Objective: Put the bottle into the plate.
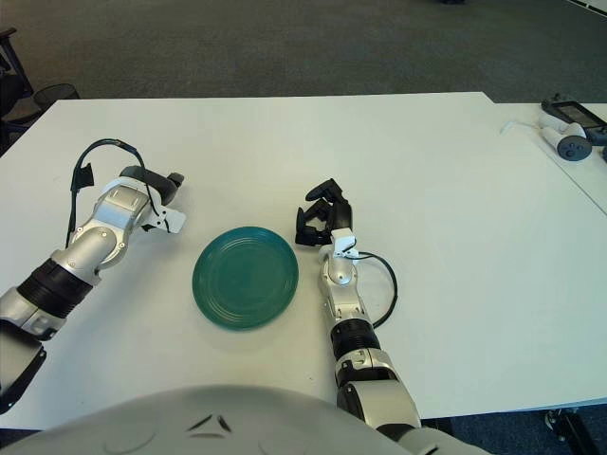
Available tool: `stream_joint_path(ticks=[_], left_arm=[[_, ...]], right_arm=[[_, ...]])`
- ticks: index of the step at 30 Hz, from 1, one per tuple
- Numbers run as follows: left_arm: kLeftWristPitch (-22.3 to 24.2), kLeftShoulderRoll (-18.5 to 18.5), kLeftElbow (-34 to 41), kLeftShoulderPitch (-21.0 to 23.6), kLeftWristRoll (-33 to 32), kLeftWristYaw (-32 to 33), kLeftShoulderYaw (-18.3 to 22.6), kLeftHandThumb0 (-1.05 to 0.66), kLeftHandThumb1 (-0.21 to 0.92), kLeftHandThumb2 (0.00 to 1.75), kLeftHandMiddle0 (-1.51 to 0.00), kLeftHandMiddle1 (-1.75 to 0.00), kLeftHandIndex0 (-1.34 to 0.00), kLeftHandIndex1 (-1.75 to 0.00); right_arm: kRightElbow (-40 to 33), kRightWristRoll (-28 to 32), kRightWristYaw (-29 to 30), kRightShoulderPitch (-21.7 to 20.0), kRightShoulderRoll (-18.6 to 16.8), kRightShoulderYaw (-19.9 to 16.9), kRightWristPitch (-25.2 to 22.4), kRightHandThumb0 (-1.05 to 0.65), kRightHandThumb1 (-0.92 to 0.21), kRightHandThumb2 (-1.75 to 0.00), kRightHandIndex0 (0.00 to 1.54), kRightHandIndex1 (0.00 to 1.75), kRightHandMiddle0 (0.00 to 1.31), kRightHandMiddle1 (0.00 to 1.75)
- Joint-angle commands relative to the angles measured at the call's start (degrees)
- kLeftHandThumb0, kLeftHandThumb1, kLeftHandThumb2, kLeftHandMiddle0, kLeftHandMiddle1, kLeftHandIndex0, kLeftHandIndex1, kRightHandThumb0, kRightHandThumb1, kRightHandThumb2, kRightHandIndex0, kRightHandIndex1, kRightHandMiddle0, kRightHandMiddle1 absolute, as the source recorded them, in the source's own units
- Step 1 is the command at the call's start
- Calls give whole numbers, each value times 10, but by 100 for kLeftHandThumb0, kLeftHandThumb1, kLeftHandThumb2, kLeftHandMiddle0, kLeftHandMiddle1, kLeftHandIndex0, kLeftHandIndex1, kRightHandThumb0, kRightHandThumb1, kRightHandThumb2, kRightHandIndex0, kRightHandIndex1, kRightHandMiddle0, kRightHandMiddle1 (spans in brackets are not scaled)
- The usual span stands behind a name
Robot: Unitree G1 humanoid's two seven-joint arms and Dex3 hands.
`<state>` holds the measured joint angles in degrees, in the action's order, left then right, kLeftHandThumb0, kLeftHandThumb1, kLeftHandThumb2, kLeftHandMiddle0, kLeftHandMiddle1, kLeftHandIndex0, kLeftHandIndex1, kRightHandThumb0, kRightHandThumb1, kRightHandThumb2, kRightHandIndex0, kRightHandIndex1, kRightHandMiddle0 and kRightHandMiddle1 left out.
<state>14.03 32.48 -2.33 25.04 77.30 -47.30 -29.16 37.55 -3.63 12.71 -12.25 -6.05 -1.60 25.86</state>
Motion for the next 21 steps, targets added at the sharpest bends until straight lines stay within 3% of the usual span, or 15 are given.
stream_joint_path(ticks=[1, 7, 14, 21], left_arm=[[38, -19, -2, -14, 13, 12, 11, -105, 92, 108, -26, 0, 0, 0], [104, -60, -9, -40, 8, 81, 32, -105, 92, 108, -16, 0, 0, 0], [124, -63, 76, -95, 1, 133, 63, -105, 92, 106, -14, 0, 0, 0], [132, -74, 115, -119, 6, 168, 77, -105, 92, 106, -15, -1, 0, 0]], right_arm=[[62, 8, 0, 74, 5, -13, -52, 0, -8, -155, 84, 161, 56, 175], [59, 11, -5, 74, 7, -14, -57, 0, -8, -155, 84, 161, 56, 175], [60, 10, -8, 74, 7, -12, -56, 0, -10, -153, 82, 162, 54, 175], [60, 10, -14, 74, 9, -13, -57, 0, -14, -150, 77, 168, 50, 175]])
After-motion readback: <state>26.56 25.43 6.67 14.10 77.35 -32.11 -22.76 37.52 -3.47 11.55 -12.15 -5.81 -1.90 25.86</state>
